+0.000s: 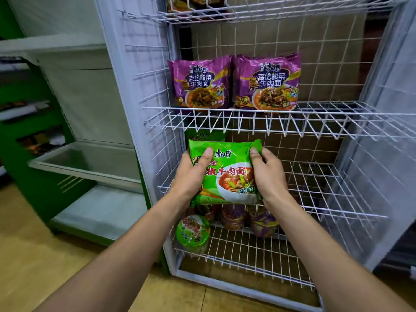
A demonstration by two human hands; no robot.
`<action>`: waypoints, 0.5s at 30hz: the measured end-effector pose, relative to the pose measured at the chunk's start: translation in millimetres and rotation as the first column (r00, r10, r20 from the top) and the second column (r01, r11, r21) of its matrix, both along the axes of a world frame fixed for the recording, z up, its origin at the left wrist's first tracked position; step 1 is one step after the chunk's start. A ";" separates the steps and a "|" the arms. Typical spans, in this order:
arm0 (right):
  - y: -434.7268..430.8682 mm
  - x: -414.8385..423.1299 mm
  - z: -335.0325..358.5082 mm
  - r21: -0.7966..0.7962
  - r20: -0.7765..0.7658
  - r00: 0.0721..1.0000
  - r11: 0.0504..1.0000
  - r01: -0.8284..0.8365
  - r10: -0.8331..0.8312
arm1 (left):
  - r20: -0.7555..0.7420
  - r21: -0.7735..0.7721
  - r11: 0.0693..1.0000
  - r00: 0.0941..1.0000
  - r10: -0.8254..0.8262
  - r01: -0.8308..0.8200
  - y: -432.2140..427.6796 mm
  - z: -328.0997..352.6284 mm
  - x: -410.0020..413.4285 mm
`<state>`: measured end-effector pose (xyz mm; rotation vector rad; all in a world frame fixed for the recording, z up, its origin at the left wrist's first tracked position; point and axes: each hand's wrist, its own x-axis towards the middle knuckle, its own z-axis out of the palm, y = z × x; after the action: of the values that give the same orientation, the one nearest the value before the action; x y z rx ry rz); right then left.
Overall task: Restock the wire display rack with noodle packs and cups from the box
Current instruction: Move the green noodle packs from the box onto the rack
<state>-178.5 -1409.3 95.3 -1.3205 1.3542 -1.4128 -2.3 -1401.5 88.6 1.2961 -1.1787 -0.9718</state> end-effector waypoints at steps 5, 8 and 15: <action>-32.2 6.1 -9.4 0.061 0.117 0.993 0.998 -0.001 -0.006 | -0.035 0.025 1.000 0.999 0.004 -0.003 -45.8 -9.8 5.5; -50.2 9.5 -6.0 0.087 0.125 0.992 0.996 -0.002 -0.009 | -0.025 0.045 0.998 0.999 0.044 -0.043 -67.0 -13.3 10.1; -98.7 33.9 -21.1 0.117 0.098 0.991 0.988 -0.099 0.088 | -0.021 -0.009 0.996 0.996 0.085 -0.086 -107.5 -21.9 32.8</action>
<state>-144.5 -1508.0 74.2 -1.2087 1.2798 -1.2915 30.5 -1509.0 66.7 1.3155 -1.1021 -0.9140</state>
